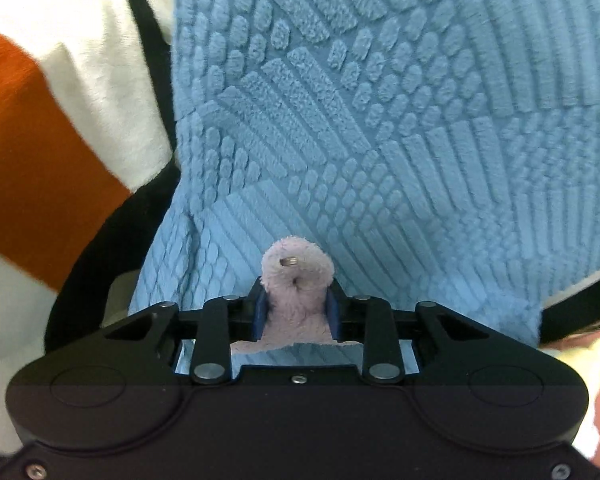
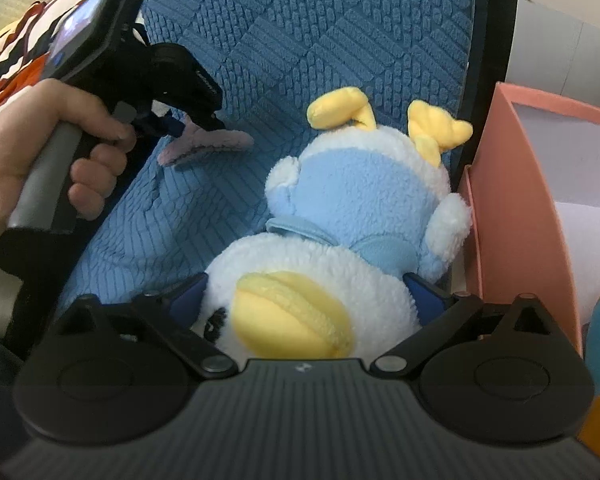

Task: Organize objects
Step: 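Lift the penguin plush with the right gripper while the left gripper lifts the hair clip, then open the right gripper over the box dropping the penguin while the left gripper drops the clip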

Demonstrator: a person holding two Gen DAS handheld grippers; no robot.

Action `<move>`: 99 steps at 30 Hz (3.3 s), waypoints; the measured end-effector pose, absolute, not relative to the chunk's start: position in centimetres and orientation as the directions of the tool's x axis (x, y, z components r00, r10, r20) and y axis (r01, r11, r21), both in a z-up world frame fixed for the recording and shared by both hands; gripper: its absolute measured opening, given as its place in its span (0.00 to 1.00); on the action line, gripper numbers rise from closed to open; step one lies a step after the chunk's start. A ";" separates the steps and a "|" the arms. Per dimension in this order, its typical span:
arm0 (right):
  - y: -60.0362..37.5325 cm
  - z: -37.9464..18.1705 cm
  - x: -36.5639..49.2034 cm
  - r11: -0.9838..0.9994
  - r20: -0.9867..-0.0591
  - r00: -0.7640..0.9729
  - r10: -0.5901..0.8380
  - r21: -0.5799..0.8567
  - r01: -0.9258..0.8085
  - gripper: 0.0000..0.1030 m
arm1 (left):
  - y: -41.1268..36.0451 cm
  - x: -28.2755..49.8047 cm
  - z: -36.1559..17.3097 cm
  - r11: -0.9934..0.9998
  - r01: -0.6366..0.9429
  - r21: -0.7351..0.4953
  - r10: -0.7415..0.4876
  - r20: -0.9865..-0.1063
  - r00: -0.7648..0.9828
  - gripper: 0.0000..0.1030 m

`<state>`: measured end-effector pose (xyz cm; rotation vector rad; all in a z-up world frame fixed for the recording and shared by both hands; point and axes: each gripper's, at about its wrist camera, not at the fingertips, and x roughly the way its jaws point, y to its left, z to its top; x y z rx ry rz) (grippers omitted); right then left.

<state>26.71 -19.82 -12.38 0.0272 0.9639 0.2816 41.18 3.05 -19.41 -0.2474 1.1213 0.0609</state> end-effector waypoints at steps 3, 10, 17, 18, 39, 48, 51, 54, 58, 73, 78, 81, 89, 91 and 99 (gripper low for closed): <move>-19.6 -12.0 26.2 0.961 -0.800 0.547 0.246 0.129 -0.244 0.91 | 3.1 39.4 -18.2 0.967 -0.178 -0.183 -0.085 -0.888 0.452 0.26; -21.0 -11.0 25.3 0.959 -0.795 0.544 0.269 0.172 -0.224 0.88 | 2.6 33.9 -16.1 0.970 -0.153 -0.190 -0.095 -0.871 0.481 0.26; -22.1 -9.8 23.3 0.955 -0.779 0.556 0.292 0.211 -0.207 0.87 | 2.1 29.4 -15.5 0.973 -0.133 -0.188 -0.101 -0.867 0.489 0.27; -22.0 -9.8 23.0 0.956 -0.777 0.558 0.291 0.210 -0.205 0.87 | 2.2 28.7 -15.5 0.971 -0.133 -0.197 -0.109 -0.866 0.489 0.27; -21.4 -5.9 19.7 0.954 -0.770 0.565 0.298 0.218 -0.207 0.87 | 3.0 21.0 -12.5 0.944 -0.115 -0.308 -0.199 -0.813 0.547 0.27; -22.0 -4.2 18.5 0.952 -0.765 0.568 0.304 0.213 -0.222 0.87 | 2.5 19.0 -10.9 0.944 -0.118 -0.308 -0.196 -0.812 0.549 0.27; -22.5 -3.4 18.2 0.952 -0.761 0.573 0.302 0.215 -0.217 0.87 | 1.7 18.5 -10.5 0.946 -0.104 -0.307 -0.206 -0.817 0.538 0.27; -23.1 -2.6 17.9 0.952 -0.757 0.579 0.304 0.213 -0.221 0.87 | 0.9 18.0 -9.9 0.948 -0.092 -0.306 -0.213 -0.820 0.532 0.27; -24.1 -1.6 17.8 0.953 -0.756 0.582 0.299 0.213 -0.214 0.87 | 0.1 17.9 -8.9 0.942 -0.081 -0.325 -0.237 -0.819 0.523 0.27; -30.1 5.2 18.5 0.956 -0.722 0.627 0.292 0.232 -0.179 0.87 | -7.3 19.5 -0.4 0.954 0.060 -0.293 -0.273 -0.771 0.575 0.27; -33.3 7.3 18.9 0.964 -0.704 0.660 0.264 0.220 -0.151 0.87 | -10.3 20.9 1.3 0.943 0.109 -0.315 -0.319 -0.760 0.567 0.27; -35.6 8.1 18.9 0.971 -0.695 0.681 0.232 0.205 -0.122 0.87 | -12.4 21.4 1.7 0.938 0.136 -0.320 -0.339 -0.758 0.557 0.27; -41.8 7.0 19.0 0.990 -0.696 0.706 0.126 0.137 -0.041 0.87 | -18.1 22.5 -0.4 0.927 0.189 -0.324 -0.375 -0.776 0.507 0.27; -43.3 6.0 19.0 0.992 -0.703 0.703 0.105 0.123 -0.025 0.87 | -19.4 22.8 -1.5 0.925 0.189 -0.330 -0.380 -0.786 0.488 0.27; -45.7 0.7 20.0 0.995 -0.734 0.674 0.083 0.100 -0.013 0.87 | -24.1 22.5 -5.4 0.921 0.225 -0.318 -0.385 -0.834 0.396 0.27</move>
